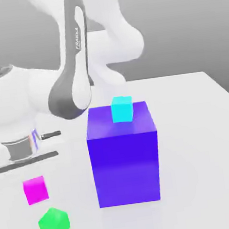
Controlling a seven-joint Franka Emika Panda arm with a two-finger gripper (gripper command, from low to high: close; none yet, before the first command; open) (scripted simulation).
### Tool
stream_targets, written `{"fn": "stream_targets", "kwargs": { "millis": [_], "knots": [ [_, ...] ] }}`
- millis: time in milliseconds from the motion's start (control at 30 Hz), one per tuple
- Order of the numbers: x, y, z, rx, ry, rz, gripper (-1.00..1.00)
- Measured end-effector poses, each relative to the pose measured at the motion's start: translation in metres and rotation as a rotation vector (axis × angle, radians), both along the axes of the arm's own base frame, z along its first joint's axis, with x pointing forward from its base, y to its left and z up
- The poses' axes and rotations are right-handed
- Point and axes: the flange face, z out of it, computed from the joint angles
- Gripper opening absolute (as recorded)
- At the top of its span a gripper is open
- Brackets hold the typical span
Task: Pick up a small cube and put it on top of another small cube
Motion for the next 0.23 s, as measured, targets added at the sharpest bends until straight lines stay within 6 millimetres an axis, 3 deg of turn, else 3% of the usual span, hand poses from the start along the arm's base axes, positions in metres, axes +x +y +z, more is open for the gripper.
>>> {"fn": "stream_targets", "kwargs": {
  "millis": [100,133,233],
  "knots": [
    [0.004,0.004,-0.033,-0.001,0.000,0.031,-1.00],
    [0.003,0.004,-0.042,-0.001,0.001,0.032,1.00],
    [0.003,0.004,-0.042,-0.001,0.001,0.032,1.00]
  ]
}}
